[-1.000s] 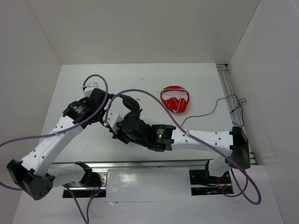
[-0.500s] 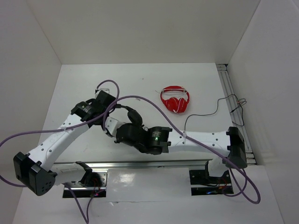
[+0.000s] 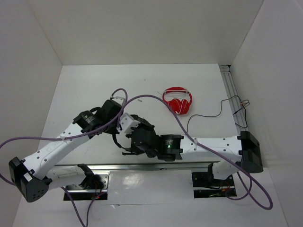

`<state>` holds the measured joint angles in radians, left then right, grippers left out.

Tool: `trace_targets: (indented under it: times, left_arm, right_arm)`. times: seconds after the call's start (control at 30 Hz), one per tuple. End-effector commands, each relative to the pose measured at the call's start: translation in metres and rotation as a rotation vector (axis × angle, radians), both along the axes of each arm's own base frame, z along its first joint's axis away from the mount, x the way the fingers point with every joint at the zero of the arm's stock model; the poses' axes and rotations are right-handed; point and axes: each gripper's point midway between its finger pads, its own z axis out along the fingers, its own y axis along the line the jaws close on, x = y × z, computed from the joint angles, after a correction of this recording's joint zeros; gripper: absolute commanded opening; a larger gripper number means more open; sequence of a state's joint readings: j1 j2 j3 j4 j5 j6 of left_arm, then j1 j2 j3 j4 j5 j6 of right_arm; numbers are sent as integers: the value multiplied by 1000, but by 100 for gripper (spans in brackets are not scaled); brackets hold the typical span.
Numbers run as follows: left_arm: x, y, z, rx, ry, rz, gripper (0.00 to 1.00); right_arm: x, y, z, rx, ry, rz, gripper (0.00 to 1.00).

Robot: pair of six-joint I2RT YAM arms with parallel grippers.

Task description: Wrap the headphones

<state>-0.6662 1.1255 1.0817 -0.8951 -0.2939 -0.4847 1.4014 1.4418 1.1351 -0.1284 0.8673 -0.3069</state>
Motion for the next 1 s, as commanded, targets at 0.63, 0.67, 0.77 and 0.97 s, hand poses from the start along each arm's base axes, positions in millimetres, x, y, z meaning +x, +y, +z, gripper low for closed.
trace_targets:
  times: [0.63, 0.67, 0.77, 0.97]
  left_arm:
    - [-49, -11, 60, -12, -44, -101, 0]
    - [-50, -10, 62, -14, -40, -94, 0]
    - [-53, -4, 70, -26, -55, -79, 0]
    - [-58, 4, 76, -8, -43, -65, 0]
  right_arm:
    - [111, -51, 9, 457, 139, -63, 20]
    - [113, -53, 0, 465, 154, -66, 20]
    - [118, -50, -4, 544, 187, -12, 20]
    - [91, -25, -12, 577, 287, 225, 44]
